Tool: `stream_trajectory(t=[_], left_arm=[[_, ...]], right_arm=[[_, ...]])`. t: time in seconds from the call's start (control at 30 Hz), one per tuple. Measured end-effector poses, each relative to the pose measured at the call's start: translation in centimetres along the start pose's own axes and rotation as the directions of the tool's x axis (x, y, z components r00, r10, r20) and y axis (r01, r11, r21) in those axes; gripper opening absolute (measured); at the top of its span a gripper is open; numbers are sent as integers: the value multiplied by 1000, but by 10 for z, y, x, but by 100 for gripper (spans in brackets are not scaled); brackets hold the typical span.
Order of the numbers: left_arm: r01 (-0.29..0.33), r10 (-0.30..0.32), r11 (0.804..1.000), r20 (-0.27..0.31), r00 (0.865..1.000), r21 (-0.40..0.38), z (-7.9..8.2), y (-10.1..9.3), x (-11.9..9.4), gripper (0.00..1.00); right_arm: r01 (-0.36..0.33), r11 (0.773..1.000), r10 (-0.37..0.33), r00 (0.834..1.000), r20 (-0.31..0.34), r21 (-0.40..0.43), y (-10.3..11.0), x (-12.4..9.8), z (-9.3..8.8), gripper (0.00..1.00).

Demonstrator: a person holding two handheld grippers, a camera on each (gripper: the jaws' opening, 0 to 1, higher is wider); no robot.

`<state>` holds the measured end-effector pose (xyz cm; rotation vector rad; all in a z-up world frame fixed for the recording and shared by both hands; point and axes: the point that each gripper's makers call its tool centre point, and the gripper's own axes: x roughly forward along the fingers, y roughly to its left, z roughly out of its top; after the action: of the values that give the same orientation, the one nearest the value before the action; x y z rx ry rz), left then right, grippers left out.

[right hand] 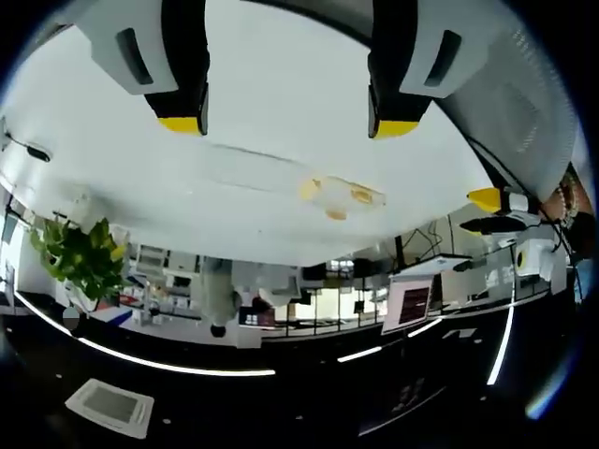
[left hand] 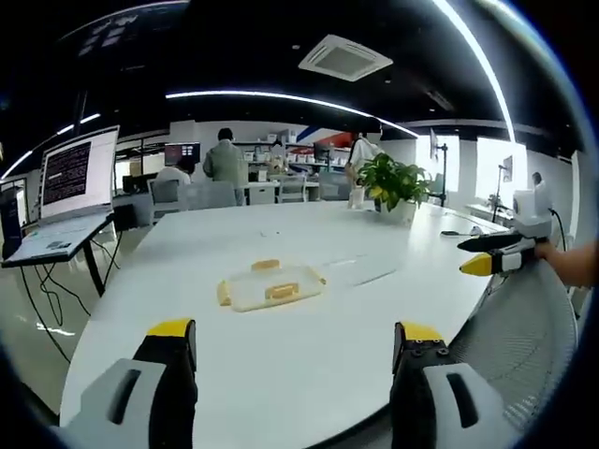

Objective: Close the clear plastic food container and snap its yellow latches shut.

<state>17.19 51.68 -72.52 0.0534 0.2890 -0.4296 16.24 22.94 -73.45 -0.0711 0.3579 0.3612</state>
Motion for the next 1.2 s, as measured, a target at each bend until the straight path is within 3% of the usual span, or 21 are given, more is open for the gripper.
stream_trajectory(t=[0.2,0.53,0.63,1.2], left_arm=[[-4,4,1000,17,1000,-7,3,1,-1,84],[-6,6,1000,-2,1000,-5,-1,1,-1,84],[-5,5,1000,-2,1000,-4,-1,1,-1,84],[10,-10,1000,24,1000,-15,2,0,-2,79]], right_arm=[[5,1000,-6,999,33,7,1,-2,6,66],[7,1000,-7,1000,3,5,2,-3,1,62],[4,1000,-4,1000,19,16,3,-3,4,63],[42,999,-42,999,-21,3,3,-4,-1,63]])
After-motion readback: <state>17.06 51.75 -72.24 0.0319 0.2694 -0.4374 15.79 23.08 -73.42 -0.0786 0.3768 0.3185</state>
